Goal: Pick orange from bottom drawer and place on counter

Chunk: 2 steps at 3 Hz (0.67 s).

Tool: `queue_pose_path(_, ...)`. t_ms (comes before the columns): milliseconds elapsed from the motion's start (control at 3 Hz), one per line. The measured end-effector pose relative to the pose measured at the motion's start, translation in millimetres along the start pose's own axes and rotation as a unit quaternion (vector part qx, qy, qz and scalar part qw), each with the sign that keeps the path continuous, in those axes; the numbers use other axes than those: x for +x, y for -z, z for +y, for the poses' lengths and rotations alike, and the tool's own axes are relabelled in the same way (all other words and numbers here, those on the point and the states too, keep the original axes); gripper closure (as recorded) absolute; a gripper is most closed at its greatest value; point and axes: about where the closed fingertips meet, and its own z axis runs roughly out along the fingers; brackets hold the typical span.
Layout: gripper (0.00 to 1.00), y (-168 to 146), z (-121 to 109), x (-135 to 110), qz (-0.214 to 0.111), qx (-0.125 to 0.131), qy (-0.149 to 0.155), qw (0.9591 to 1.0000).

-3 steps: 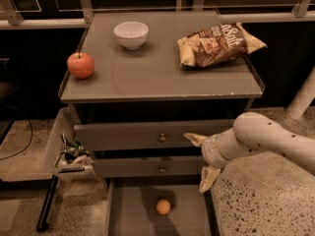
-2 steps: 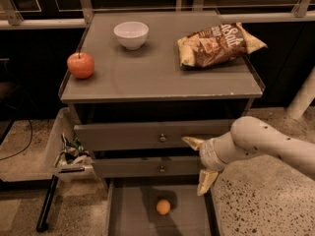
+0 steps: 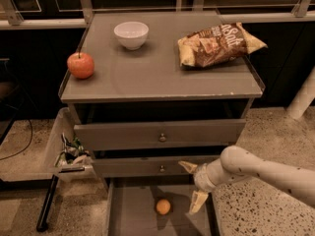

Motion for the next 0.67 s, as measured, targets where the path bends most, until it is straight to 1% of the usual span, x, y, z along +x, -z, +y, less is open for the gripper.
queue_pose_path(333, 0.00, -40.0, 15.2, 29.6, -0.027, -0.006, -0.017, 0.9995)
queue_pose_path(667, 0.00, -71.0, 24.6, 53.6, -0.053, -0.007, -0.032, 0.9981)
